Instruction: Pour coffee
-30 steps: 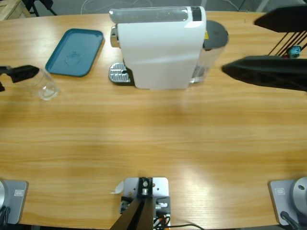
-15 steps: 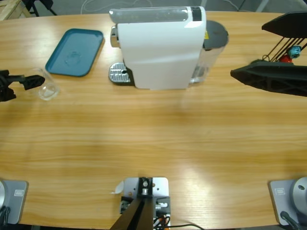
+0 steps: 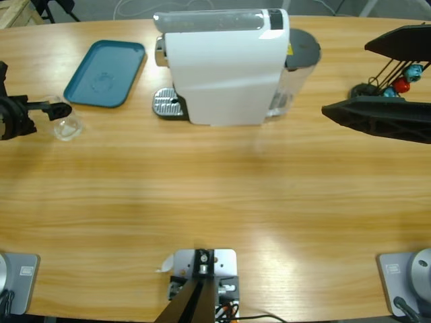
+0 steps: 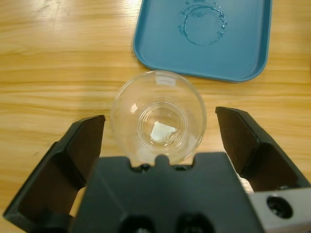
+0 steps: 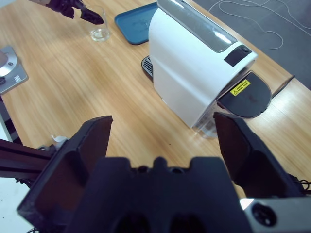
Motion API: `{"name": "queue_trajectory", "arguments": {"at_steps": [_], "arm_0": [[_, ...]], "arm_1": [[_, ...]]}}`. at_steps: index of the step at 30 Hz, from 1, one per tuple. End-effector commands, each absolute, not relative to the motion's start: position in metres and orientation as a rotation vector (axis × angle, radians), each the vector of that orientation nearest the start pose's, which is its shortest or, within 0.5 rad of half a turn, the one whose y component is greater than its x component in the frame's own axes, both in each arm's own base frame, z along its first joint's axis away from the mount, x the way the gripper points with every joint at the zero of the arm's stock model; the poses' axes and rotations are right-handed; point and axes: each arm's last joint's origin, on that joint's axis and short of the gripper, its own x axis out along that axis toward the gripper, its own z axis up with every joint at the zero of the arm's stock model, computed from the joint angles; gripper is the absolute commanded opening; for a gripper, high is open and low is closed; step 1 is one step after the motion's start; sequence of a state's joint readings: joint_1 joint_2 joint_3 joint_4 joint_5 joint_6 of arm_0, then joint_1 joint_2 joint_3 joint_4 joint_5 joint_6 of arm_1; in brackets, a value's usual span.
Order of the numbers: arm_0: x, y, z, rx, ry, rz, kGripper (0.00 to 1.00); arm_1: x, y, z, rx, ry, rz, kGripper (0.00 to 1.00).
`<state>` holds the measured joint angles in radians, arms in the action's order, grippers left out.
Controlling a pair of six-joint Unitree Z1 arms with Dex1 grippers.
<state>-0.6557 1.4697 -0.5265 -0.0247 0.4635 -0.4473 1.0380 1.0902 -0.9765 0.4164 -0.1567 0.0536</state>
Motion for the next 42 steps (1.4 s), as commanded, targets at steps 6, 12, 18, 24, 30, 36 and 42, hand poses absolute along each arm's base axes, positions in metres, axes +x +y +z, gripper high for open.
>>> {"name": "queue_trajectory", "arguments": {"at_steps": [6, 12, 18, 24, 30, 36, 42], "arm_0": [[0.189, -0.114, 0.192, 0.091, 0.847, 0.030, 1.000], [0.190, -0.115, 0.190, 0.095, 0.852, 0.033, 0.838], [0.192, -0.116, 0.185, 0.115, 0.863, 0.034, 0.393], [0.195, -0.120, 0.183, 0.107, 0.874, -0.005, 0.343], [0.183, -0.125, 0.216, 0.089, 0.813, -0.284, 0.347], [0.189, -0.144, 0.254, 0.134, 0.804, -0.597, 0.352], [0.209, -0.160, 0.266, 0.297, 0.780, -0.662, 0.355]], "arm_1": [[0.090, 0.132, 0.373, -0.277, 0.503, 0.811, 0.899], [0.090, 0.132, 0.373, -0.278, 0.502, 0.809, 0.891], [0.090, 0.131, 0.374, -0.277, 0.498, 0.805, 0.862], [0.090, 0.130, 0.375, -0.275, 0.493, 0.800, 0.858], [0.089, 0.127, 0.378, -0.273, 0.482, 0.786, 0.858], [0.083, 0.116, 0.373, -0.278, 0.484, 0.774, 0.858], [0.077, 0.100, 0.368, -0.273, 0.482, 0.750, 0.858]]}}
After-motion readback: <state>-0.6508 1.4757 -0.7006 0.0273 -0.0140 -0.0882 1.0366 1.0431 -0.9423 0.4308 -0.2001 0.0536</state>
